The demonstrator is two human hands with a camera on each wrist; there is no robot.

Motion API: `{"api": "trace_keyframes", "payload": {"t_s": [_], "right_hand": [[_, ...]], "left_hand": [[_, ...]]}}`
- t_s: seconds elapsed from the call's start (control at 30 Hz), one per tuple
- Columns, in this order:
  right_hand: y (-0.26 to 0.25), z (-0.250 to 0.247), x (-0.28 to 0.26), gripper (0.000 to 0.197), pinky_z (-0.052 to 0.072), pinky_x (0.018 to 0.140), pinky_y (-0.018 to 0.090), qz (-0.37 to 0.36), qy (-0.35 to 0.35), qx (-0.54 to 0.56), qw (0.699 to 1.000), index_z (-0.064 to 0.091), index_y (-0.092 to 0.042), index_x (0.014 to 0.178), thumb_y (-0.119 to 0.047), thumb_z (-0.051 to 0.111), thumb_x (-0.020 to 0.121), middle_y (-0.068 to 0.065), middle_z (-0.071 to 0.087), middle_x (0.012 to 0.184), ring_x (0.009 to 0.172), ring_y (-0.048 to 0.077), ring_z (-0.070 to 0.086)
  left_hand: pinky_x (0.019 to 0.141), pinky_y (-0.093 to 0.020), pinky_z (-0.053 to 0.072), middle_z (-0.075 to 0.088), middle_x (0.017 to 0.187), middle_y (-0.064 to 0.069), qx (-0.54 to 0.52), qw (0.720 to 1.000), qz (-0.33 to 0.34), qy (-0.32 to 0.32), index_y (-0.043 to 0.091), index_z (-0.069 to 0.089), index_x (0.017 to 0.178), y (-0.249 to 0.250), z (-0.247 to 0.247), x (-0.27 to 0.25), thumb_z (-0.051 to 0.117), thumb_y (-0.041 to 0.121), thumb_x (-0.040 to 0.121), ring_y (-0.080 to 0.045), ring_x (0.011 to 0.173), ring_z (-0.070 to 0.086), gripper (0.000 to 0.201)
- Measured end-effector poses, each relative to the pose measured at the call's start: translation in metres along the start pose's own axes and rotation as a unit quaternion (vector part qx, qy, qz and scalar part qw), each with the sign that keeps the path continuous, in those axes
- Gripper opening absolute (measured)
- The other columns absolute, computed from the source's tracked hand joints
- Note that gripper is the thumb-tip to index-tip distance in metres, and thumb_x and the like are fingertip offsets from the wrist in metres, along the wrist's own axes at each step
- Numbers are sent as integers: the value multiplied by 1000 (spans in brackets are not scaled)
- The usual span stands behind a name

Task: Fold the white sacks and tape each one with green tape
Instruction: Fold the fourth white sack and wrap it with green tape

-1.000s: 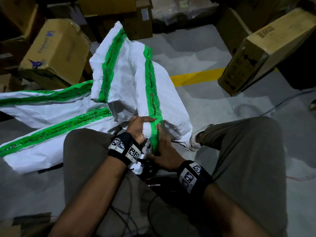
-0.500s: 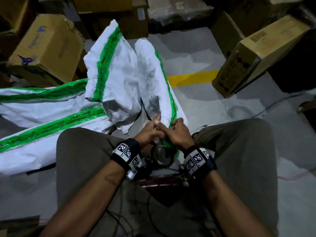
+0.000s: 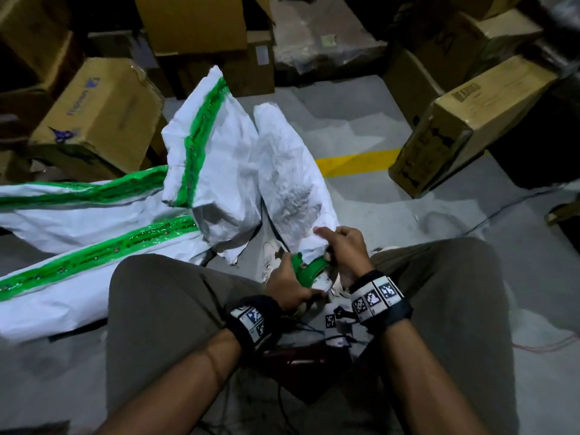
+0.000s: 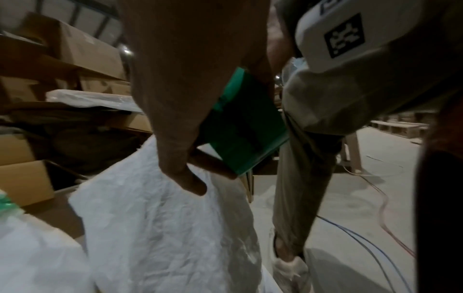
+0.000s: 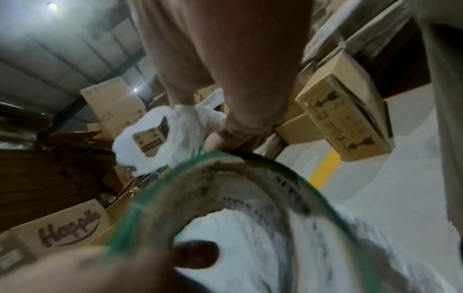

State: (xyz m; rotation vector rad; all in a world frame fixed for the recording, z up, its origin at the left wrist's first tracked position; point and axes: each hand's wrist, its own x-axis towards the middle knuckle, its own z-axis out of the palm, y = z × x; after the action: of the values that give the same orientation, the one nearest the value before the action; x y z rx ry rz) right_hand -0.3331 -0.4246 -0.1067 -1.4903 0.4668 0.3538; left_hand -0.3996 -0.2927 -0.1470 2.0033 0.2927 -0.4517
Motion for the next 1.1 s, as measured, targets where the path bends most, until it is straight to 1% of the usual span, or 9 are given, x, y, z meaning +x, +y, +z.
{"api": "trace_keyframes", "payload": {"t_s": [0.13,0.33,0.47,0.57,0.67,0.73,0.87,1.0,1.1], "right_hand": [[-12,-10,3,32,41,45,21,-24,-1,13,1000,56,-7,63,-14,79,85,-3,56,48,42,10,52],[-6,-15,7,50,58,80,36,-30,-32,-221,974,65,-9,107,-18,92,66,2,72,98,91,21,71],[-6,-24,0,45,36,69,23,-107,-20,-391,914,63,-11,114,-23,84,76,2,65,99,89,21,60],[5,-26,-4,41,40,69,30,-151,-25,-428,891,63,-10,110,-29,79,78,12,71,105,95,34,65],[10,-34,-7,46,48,75,35,-153,-22,-439,885,62,-11,112,-22,82,72,14,72,107,97,37,66],[9,-46,-8,50,42,70,30,-155,-9,-436,886,64,-11,111,-12,84,65,12,73,102,95,34,66],[7,-56,-14,46,29,59,28,-185,-22,-419,889,61,-12,107,-14,80,65,2,63,87,75,28,57],[8,-50,-19,78,33,53,16,-182,-51,-387,902,38,-22,142,-6,76,75,-10,56,82,73,21,58],[15,-45,-19,88,53,87,33,-223,-89,-377,895,31,-31,152,-7,68,76,1,66,125,110,21,65]], "left_hand": [[66,-23,42,64,90,6,8,998,39,53,28,55,97,12,-11,-1,77,44,52,-17,82,60,53],[66,-37,49,66,78,-1,-13,998,53,5,10,65,89,16,-28,1,68,52,43,-21,71,61,63],[57,-25,45,63,69,-5,-130,991,11,-13,-1,68,89,26,-36,2,74,24,50,-12,56,57,47],[52,-19,44,63,59,-5,-177,984,-20,-13,-9,70,90,33,-40,6,71,-2,62,-8,48,55,29],[49,-24,36,53,50,-4,-204,977,-57,17,-6,62,58,35,-45,14,68,15,39,-14,46,45,29],[53,-26,40,59,57,-7,-272,952,-131,54,5,62,52,29,-53,23,63,16,37,-22,52,49,18],[70,-40,57,72,94,-17,-350,908,-225,57,7,73,98,16,-67,38,70,20,67,-30,78,65,33],[79,-49,58,69,109,-20,-421,870,-241,85,4,73,108,13,-58,42,65,25,85,-33,82,66,33],[69,-53,60,74,87,-17,-468,824,-223,229,9,68,79,13,-51,47,74,25,83,-29,62,68,18]]}}
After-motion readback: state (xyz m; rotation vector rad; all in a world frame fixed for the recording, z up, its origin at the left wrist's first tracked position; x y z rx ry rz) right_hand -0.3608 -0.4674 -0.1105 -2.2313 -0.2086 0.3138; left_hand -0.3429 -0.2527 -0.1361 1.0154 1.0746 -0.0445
